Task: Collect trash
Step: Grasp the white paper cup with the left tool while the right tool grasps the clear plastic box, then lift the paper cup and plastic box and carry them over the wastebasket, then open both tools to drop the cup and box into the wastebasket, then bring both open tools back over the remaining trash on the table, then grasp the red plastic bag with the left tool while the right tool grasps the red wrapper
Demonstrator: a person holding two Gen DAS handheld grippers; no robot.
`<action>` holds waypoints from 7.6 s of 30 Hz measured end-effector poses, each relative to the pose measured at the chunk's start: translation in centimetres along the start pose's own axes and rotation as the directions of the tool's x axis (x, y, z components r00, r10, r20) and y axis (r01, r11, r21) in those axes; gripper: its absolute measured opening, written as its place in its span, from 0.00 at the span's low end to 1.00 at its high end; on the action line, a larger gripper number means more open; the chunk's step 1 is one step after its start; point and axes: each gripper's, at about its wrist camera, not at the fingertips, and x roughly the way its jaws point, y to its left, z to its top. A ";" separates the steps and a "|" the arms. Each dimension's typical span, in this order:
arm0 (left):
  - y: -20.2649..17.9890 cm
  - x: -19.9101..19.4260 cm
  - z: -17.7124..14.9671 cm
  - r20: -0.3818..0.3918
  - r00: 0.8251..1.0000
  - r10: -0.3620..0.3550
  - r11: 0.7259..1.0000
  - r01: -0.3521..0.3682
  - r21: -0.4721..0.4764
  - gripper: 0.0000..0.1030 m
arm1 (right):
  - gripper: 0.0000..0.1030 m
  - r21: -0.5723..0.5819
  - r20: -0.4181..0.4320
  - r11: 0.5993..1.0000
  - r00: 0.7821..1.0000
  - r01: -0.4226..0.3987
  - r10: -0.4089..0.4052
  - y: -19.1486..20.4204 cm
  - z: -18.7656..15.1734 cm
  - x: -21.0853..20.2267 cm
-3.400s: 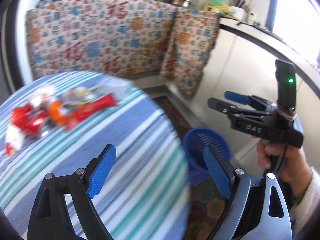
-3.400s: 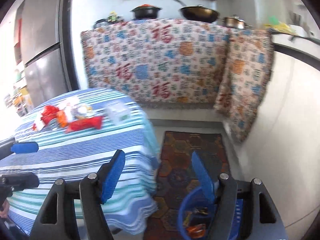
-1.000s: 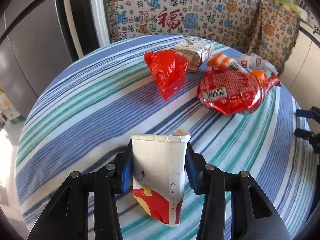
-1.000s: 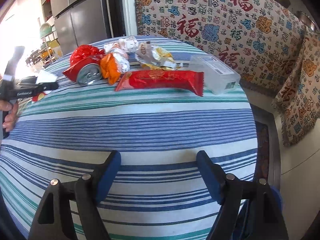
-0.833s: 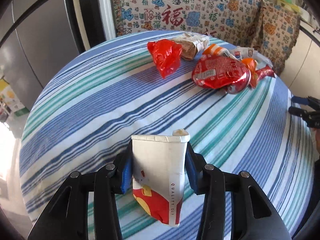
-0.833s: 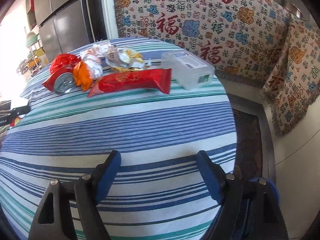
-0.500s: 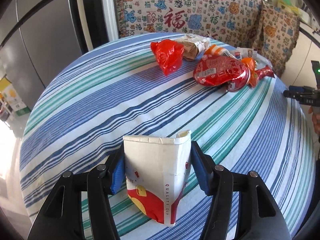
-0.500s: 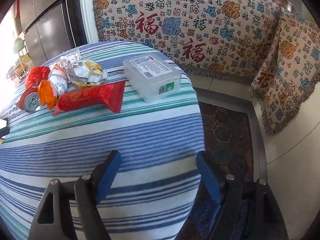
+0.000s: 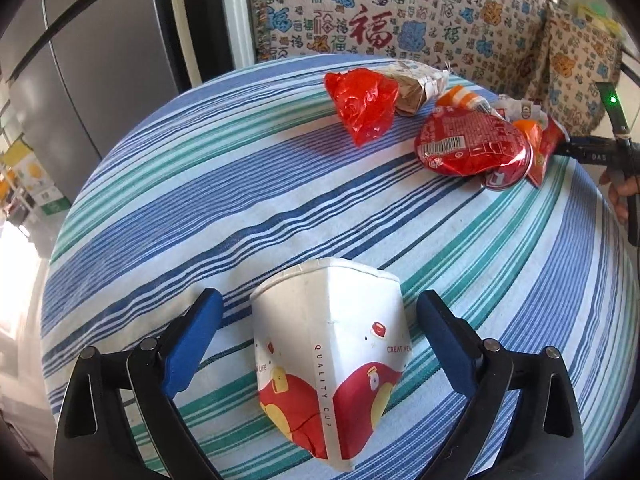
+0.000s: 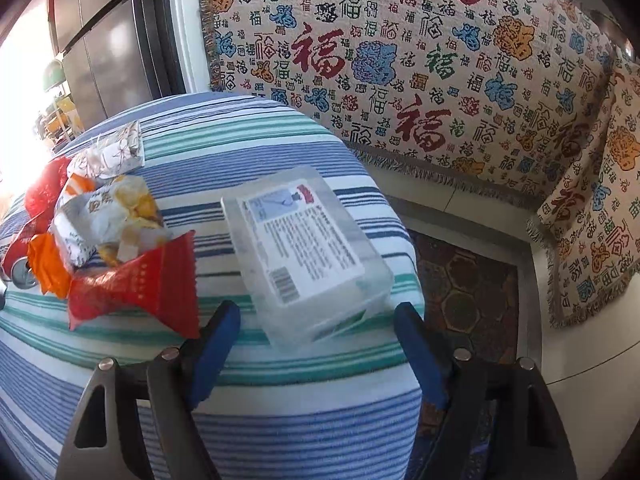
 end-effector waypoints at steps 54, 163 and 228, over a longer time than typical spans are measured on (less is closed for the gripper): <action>-2.0 -3.0 -1.4 0.039 0.993 -0.116 0.993 0.115 0.012 0.24 | 0.61 -0.064 -0.013 0.987 0.989 -0.146 0.145 11.1 -10.3 -10.5; -7.9 -2.5 -1.7 0.033 0.996 -0.085 0.996 0.084 0.033 0.88 | 0.78 -0.160 0.084 0.987 0.996 -0.028 0.042 11.4 -12.5 -11.6; -1.4 3.4 5.6 0.059 0.997 -0.039 0.999 0.039 -0.001 0.30 | 0.37 0.230 0.097 0.958 0.984 -0.171 0.152 11.1 -1.6 -1.6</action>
